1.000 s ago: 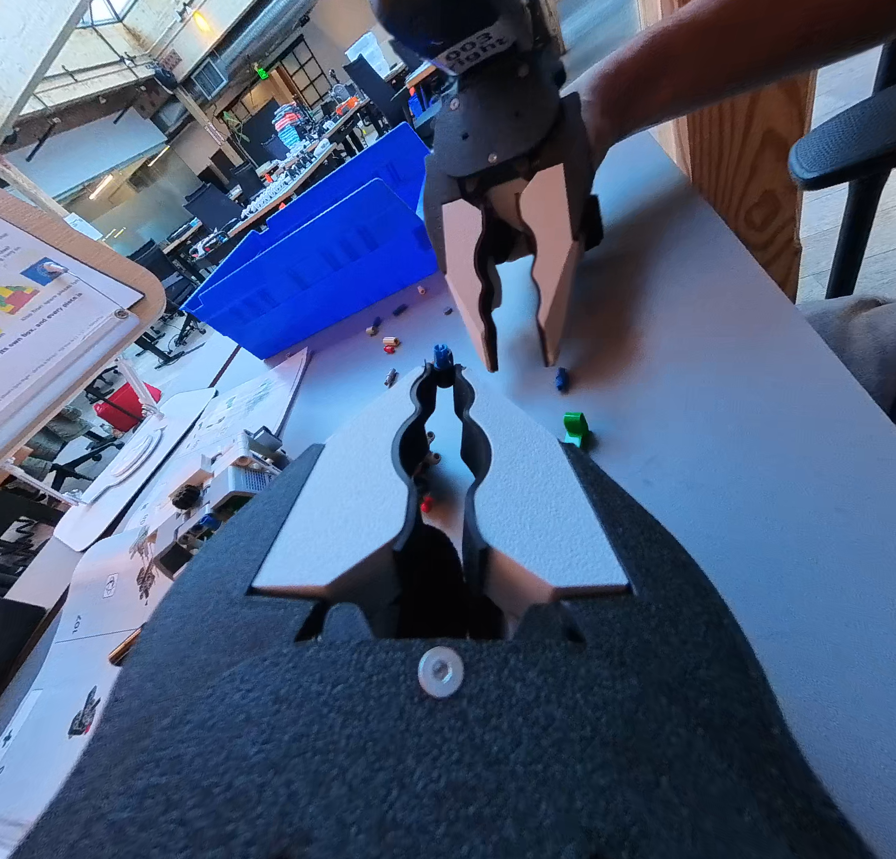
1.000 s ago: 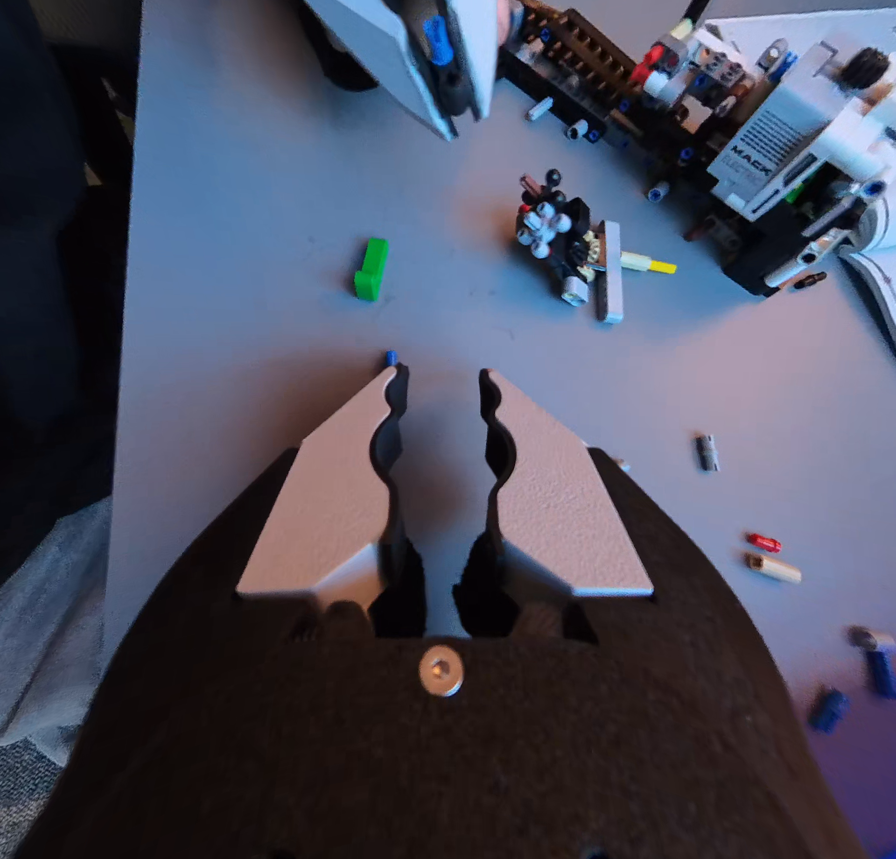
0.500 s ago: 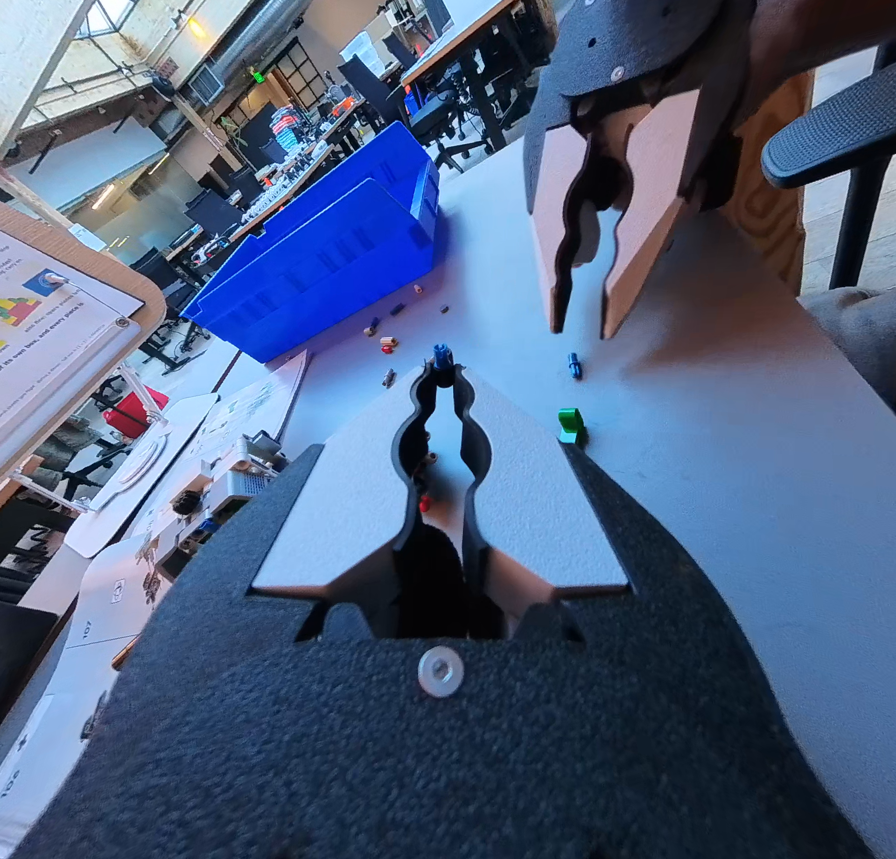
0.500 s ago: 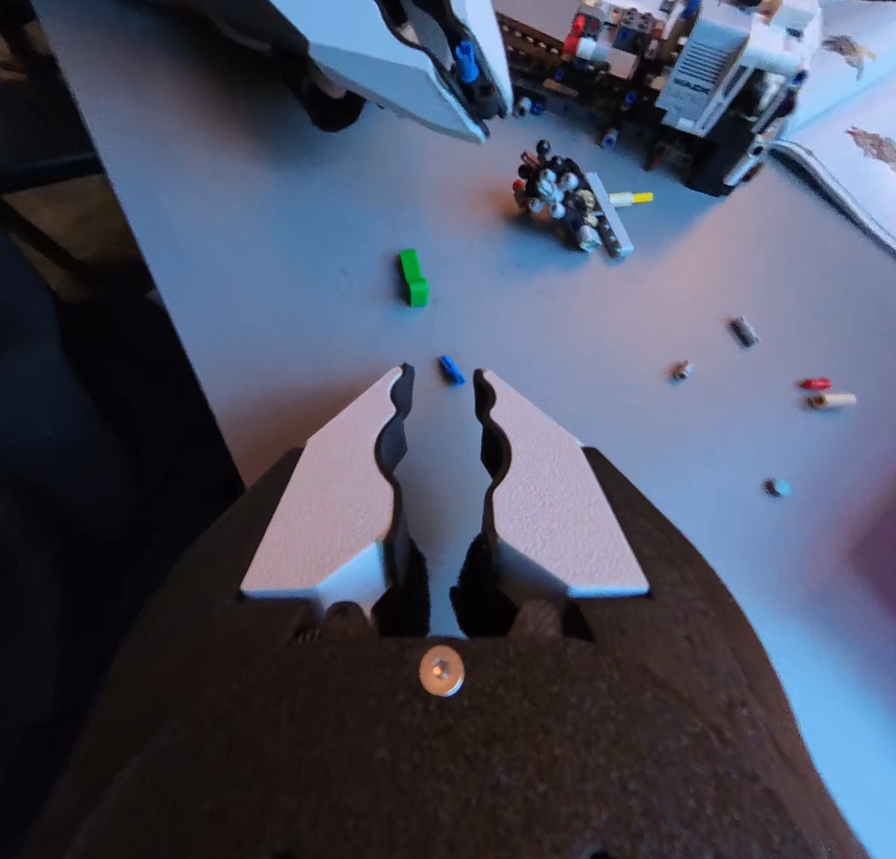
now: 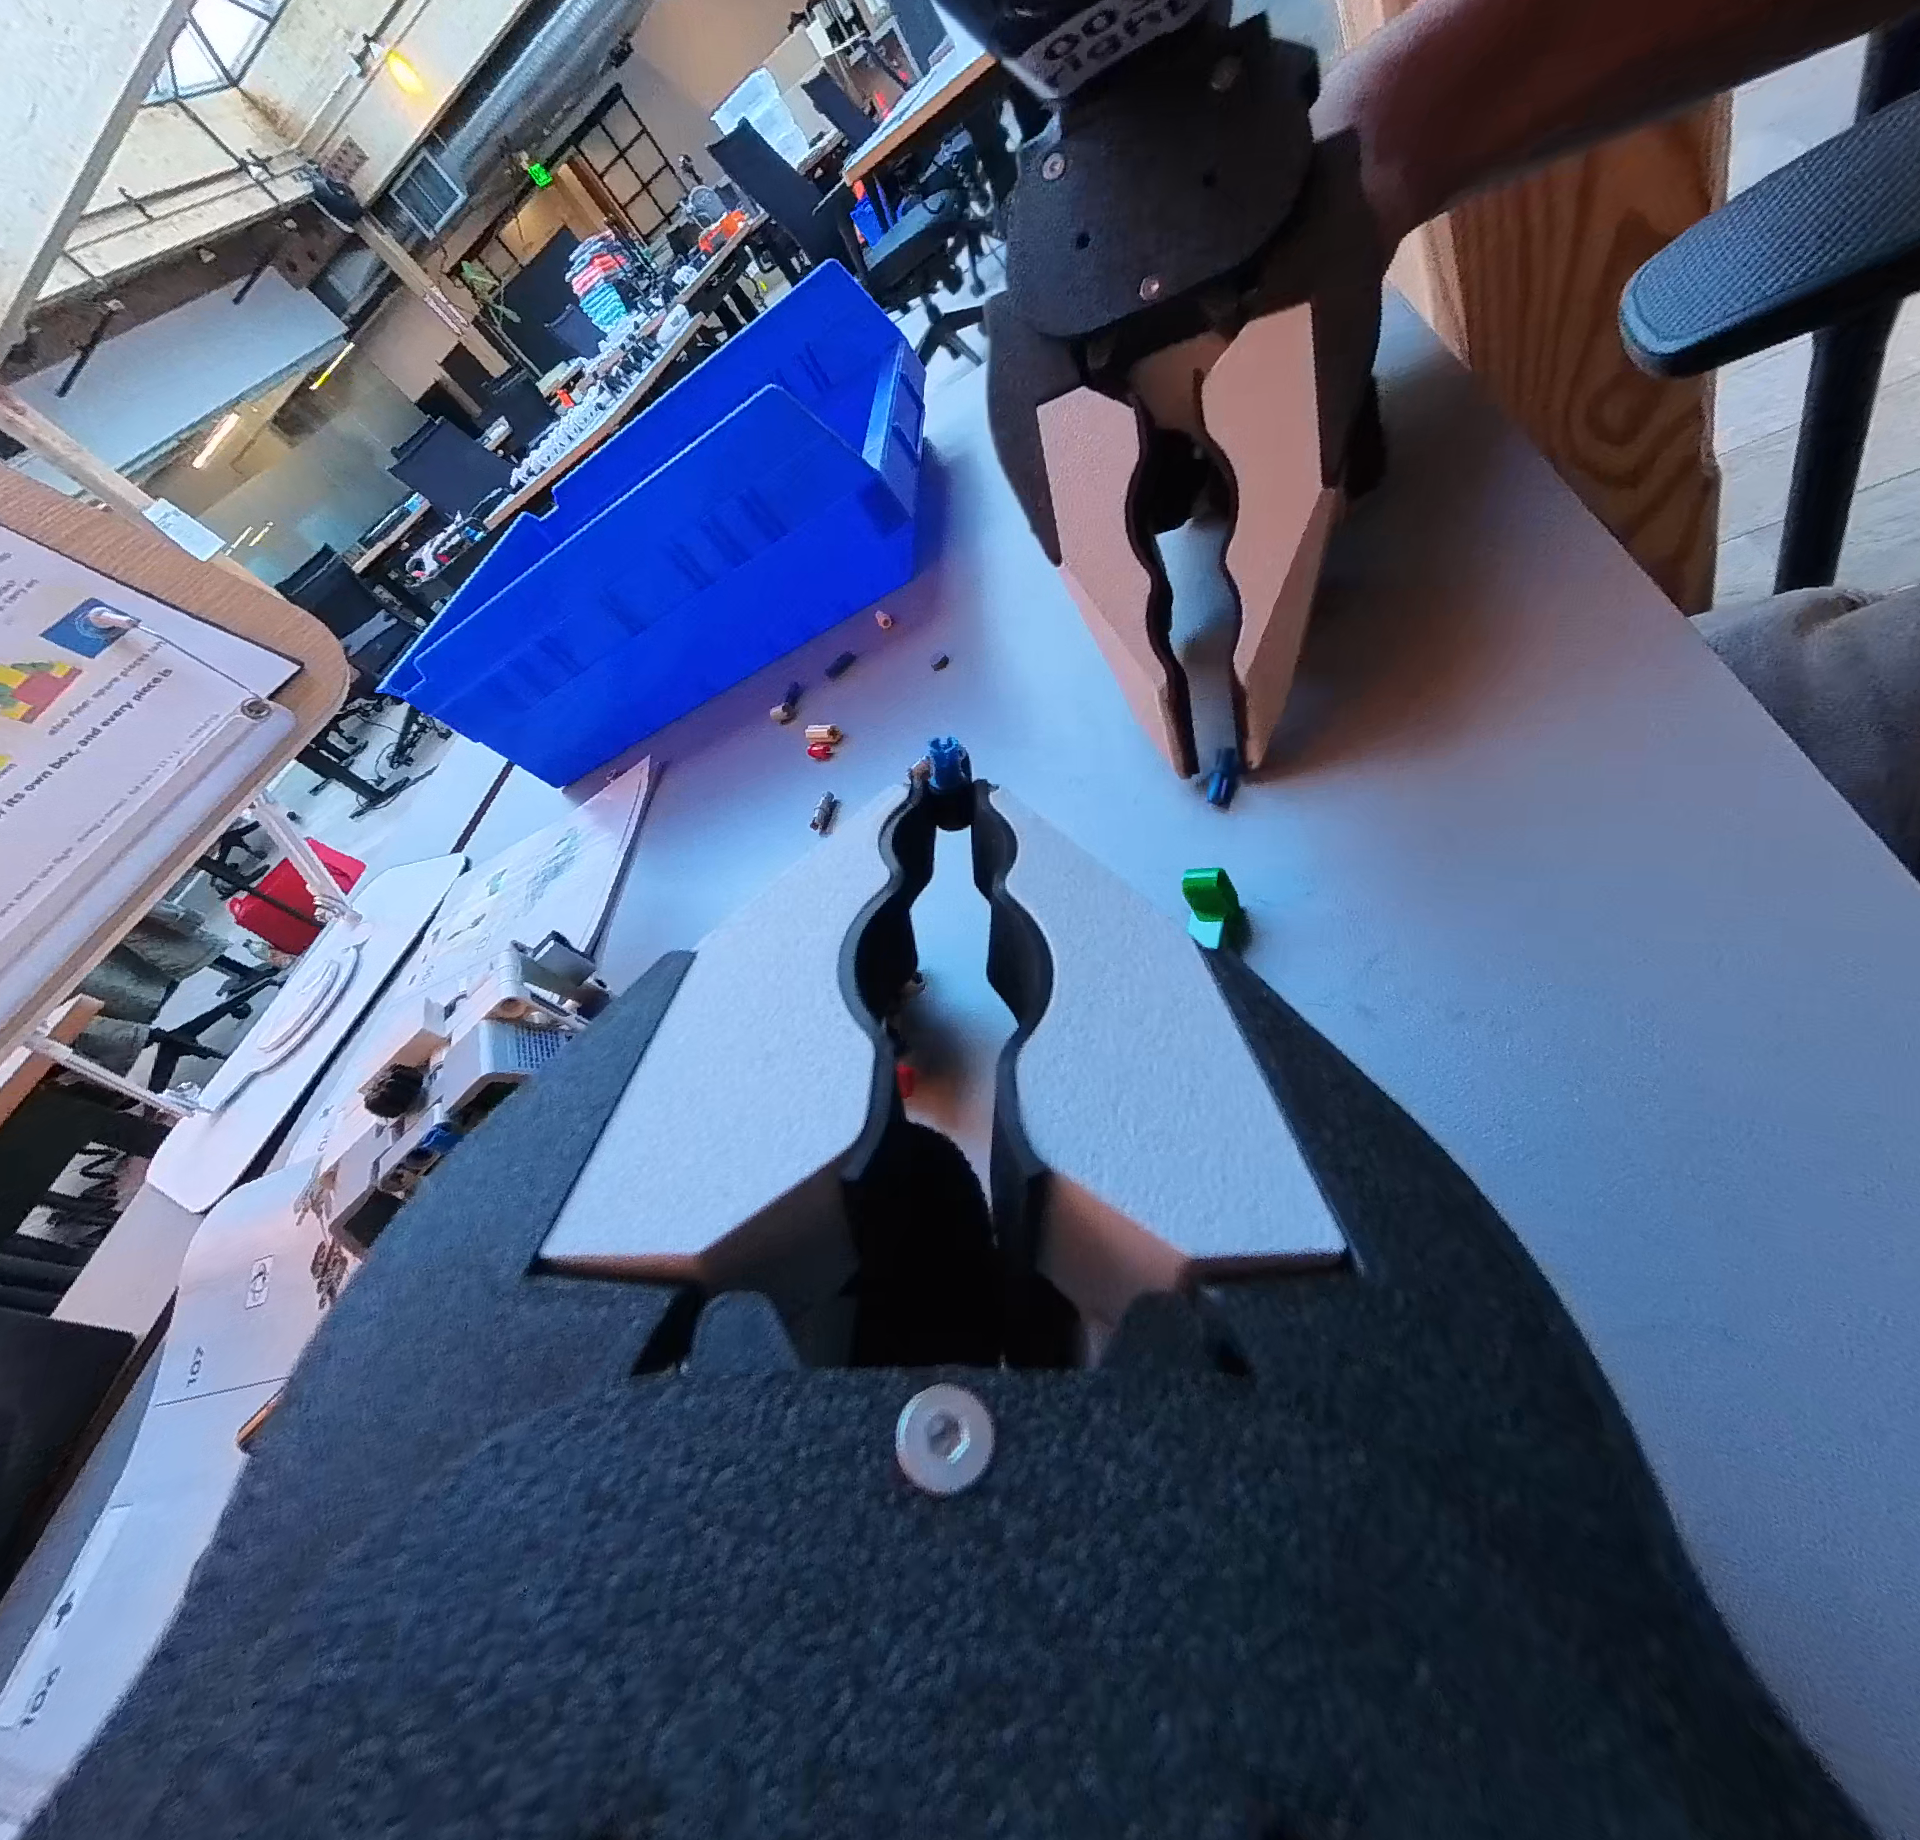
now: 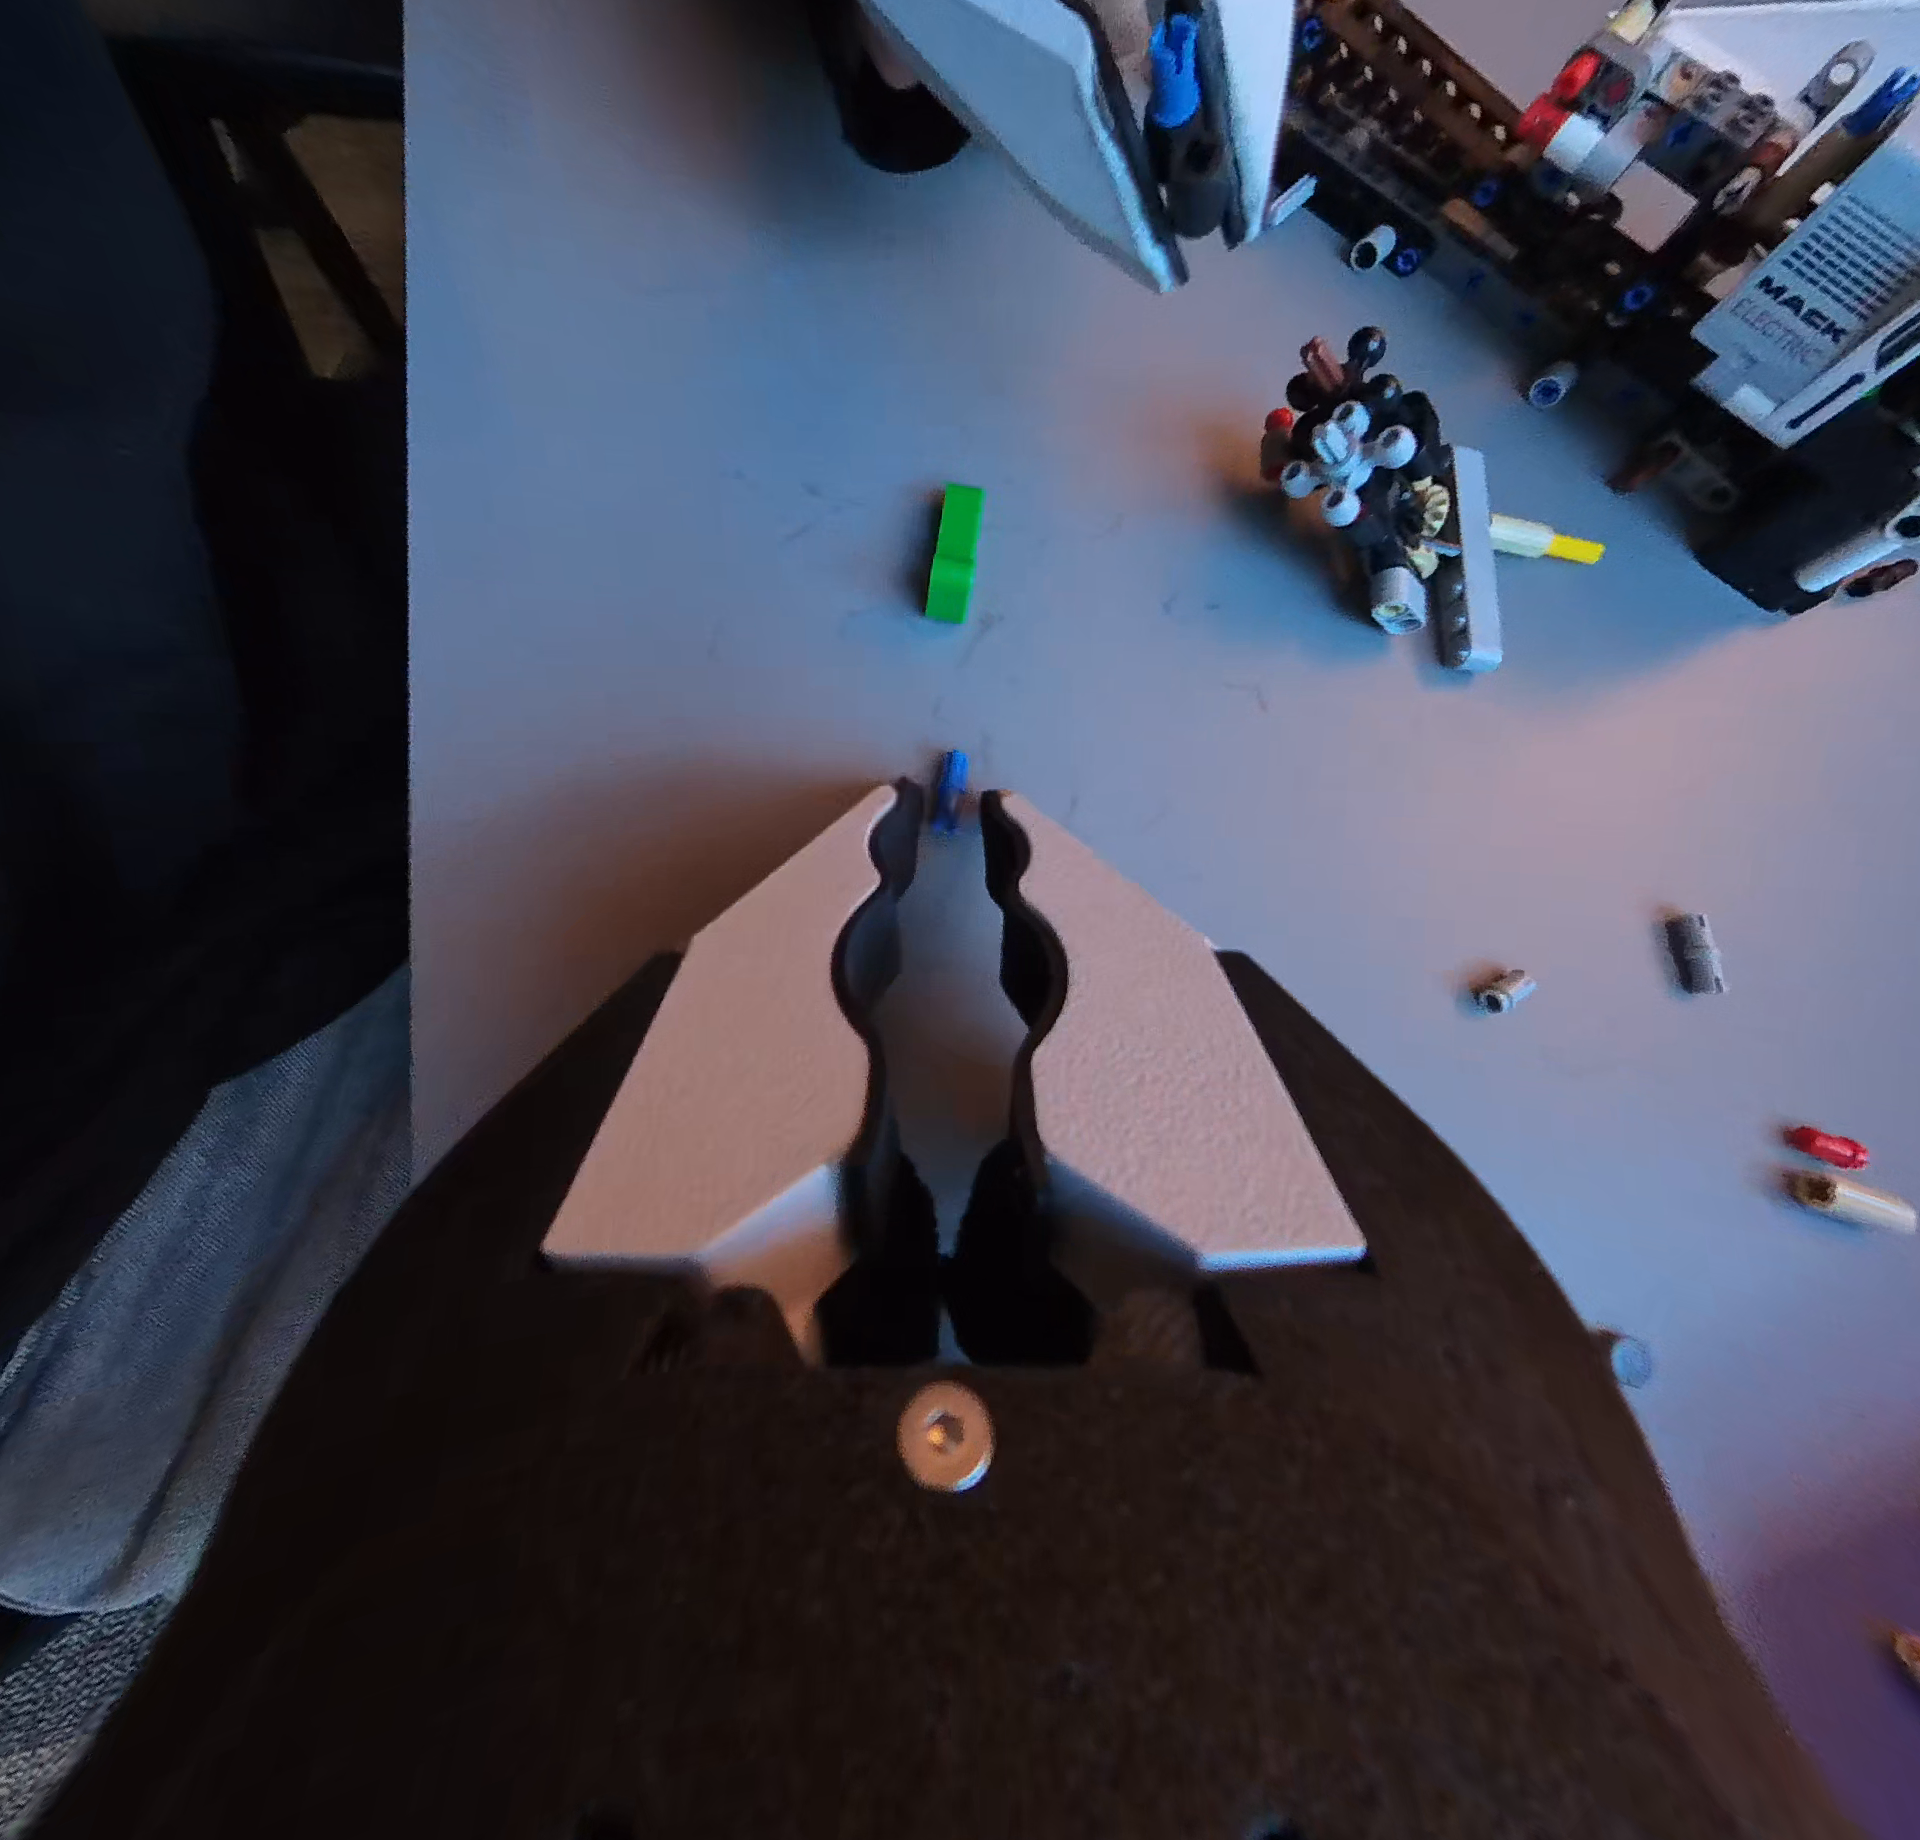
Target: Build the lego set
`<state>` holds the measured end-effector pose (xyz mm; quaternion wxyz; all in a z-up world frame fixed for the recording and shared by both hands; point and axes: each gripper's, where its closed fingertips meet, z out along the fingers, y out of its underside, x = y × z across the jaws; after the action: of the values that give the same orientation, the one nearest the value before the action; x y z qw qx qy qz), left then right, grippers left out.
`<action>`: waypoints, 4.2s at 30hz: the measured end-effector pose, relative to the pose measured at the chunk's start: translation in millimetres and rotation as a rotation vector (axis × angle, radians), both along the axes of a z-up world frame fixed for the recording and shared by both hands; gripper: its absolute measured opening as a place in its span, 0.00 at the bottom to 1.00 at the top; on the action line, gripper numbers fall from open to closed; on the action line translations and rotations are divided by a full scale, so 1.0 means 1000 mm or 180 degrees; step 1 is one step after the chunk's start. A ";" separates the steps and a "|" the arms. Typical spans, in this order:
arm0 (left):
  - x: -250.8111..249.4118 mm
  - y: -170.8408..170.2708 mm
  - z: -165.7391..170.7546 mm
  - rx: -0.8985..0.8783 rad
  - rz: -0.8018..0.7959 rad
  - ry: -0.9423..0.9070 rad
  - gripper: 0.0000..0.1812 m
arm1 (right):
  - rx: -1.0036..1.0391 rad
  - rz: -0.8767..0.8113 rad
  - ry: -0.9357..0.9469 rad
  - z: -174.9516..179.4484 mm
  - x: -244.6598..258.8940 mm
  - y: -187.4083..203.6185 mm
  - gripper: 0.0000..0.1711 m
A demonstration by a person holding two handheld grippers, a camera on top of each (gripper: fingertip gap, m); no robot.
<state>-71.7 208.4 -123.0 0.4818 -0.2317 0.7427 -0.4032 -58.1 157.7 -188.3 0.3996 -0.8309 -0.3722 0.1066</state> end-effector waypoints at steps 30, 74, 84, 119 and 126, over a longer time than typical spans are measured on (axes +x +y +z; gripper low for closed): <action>0.006 0.002 -0.008 0.1626 0.0544 -0.0643 0.02 | 0.0312 -0.1764 -0.0865 0.055 -0.017 0.033 0.02; 0.006 -0.001 -0.012 0.3091 0.0815 -0.1073 0.01 | -0.0091 -0.2288 0.0181 0.051 -0.017 0.038 0.02; 0.003 -0.007 -0.007 0.3420 0.0768 -0.1349 0.01 | -0.0126 -0.2247 0.0551 0.052 -0.020 0.035 0.02; -0.041 -0.047 0.051 0.2067 0.0007 -0.2329 0.01 | 0.0642 0.0466 0.2007 0.114 -0.073 0.002 0.18; -0.039 -0.047 0.046 0.2063 -0.0012 -0.2244 0.02 | 0.0688 0.0425 0.1964 0.108 -0.075 0.009 0.17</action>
<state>-110.9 161.1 -76.9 0.7511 0.0827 0.6219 -0.2058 -133.6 166.3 -80.1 0.5714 -0.6861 -0.2964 0.3390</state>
